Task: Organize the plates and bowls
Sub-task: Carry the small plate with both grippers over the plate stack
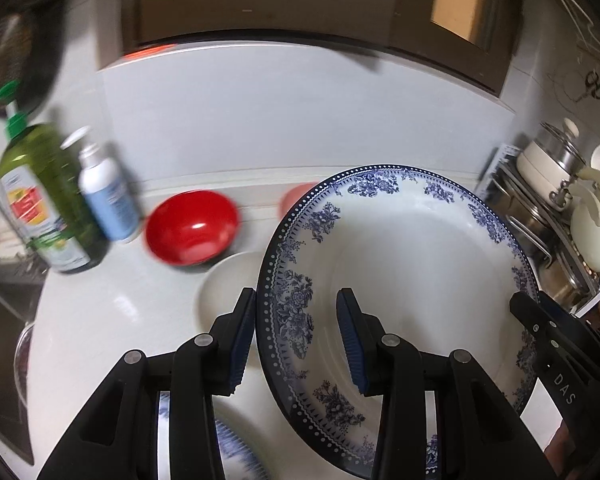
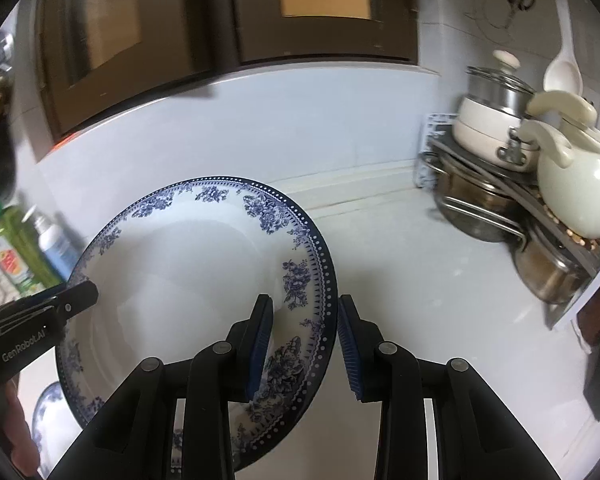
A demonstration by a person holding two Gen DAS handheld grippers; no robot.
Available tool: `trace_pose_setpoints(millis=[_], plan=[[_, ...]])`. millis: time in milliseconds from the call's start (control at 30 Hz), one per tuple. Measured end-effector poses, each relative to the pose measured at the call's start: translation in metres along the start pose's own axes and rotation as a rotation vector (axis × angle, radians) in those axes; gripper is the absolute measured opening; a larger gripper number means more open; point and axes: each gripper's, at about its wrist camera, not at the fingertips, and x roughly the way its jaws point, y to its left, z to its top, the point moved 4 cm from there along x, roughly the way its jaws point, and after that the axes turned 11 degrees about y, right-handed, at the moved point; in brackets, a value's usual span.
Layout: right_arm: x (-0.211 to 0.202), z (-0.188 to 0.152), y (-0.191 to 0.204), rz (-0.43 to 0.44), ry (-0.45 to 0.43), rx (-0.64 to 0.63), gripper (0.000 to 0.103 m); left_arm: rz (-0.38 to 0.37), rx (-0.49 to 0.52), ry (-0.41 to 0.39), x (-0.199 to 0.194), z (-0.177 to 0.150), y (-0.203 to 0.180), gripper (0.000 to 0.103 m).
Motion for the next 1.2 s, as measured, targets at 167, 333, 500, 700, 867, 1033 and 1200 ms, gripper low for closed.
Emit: trace_pose_setpoints(millis=[167, 333, 500, 700, 867, 1033, 1200], plan=[[-0.007, -0.013, 0.037, 0.039, 0.007, -0.045, 0.034, 0.034, -0.051, -0.008, -0.019, -0.021, 0.04, 0.04], [-0.014, -0.024, 0.076, 0.085, 0.015, -0.091, 0.034, 0.067, -0.098, -0.014, -0.035, -0.046, 0.081, 0.04], [-0.022, -0.038, 0.114, 0.124, 0.027, -0.146, 0.034, 0.111, -0.139, -0.02, -0.05, -0.067, 0.118, 0.04], [-0.025, -0.054, 0.153, 0.17, 0.051, -0.202, 0.035, 0.146, -0.19, -0.011, -0.065, -0.094, 0.153, 0.04], [-0.027, -0.067, 0.179, 0.198, 0.072, -0.246, 0.035, 0.169, -0.217, 0.017, -0.071, -0.121, 0.178, 0.04], [-0.028, -0.085, 0.202, 0.211, 0.099, -0.305, 0.035, 0.18, -0.239, 0.066, -0.069, -0.148, 0.197, 0.04], [-0.025, -0.102, 0.213, 0.208, 0.126, -0.349, 0.035, 0.175, -0.272, 0.126, -0.06, -0.168, 0.208, 0.04]])
